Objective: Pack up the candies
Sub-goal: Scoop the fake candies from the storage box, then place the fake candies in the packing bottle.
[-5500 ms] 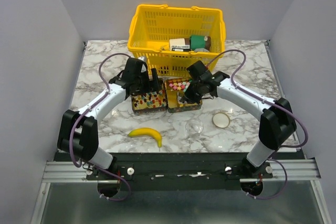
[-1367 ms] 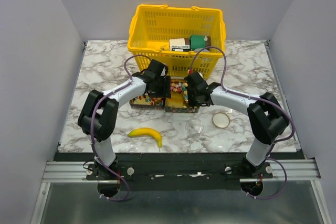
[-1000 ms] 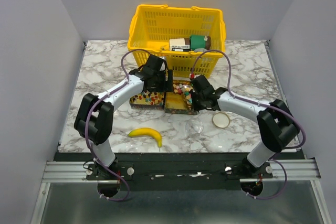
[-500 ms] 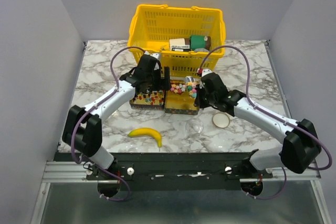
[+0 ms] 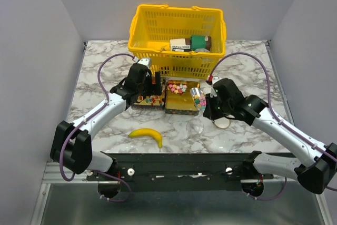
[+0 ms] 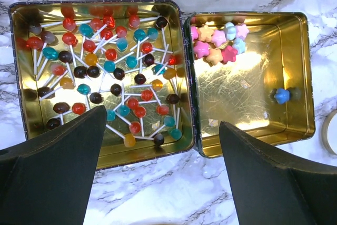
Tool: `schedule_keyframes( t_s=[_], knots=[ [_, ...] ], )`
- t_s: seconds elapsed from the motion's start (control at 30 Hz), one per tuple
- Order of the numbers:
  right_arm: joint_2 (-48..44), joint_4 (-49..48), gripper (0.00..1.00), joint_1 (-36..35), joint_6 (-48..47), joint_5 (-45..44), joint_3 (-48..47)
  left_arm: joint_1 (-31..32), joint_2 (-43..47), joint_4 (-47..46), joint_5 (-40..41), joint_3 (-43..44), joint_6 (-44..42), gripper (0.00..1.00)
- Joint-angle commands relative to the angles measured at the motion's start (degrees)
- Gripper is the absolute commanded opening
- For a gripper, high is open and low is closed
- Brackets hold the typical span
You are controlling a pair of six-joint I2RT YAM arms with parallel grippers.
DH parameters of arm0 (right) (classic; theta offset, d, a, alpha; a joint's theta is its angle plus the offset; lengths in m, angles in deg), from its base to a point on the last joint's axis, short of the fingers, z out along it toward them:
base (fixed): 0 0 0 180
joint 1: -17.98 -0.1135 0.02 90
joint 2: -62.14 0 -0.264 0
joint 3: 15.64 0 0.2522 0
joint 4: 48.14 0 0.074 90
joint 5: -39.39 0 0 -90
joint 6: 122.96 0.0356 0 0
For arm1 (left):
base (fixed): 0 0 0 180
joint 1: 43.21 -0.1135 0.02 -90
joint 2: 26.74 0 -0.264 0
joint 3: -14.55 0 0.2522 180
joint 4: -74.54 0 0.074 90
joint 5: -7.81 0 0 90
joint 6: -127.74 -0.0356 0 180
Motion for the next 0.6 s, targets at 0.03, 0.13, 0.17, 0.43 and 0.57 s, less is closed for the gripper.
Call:
schedule_keyframes(
  t_s=[0.03,0.13,0.17,0.43,0.57],
  knots=[
    [-3.9,6.3,0.01,-1.5,2.4,5.9,2.8,-0.1,-0.2,-1.9,2.0,0.0,-0.7,0.99],
    [-4.2,7.0,0.01,-3.5,4.1,7.4,4.3,-0.2,-0.5,-1.8,1.8,0.0,-0.6,0.99],
    [-4.2,7.0,0.01,-4.2,4.4,7.7,4.5,-0.2,-0.7,-1.8,1.7,0.1,-0.6,0.99],
    [-3.0,7.6,0.01,-5.3,7.9,13.4,7.9,-0.2,-1.1,-1.6,2.2,0.2,-0.9,0.99],
    [-2.5,8.6,0.01,-5.3,9.3,14.5,8.6,-0.2,-1.2,-1.5,2.6,0.2,-1.0,0.99]
  ],
)
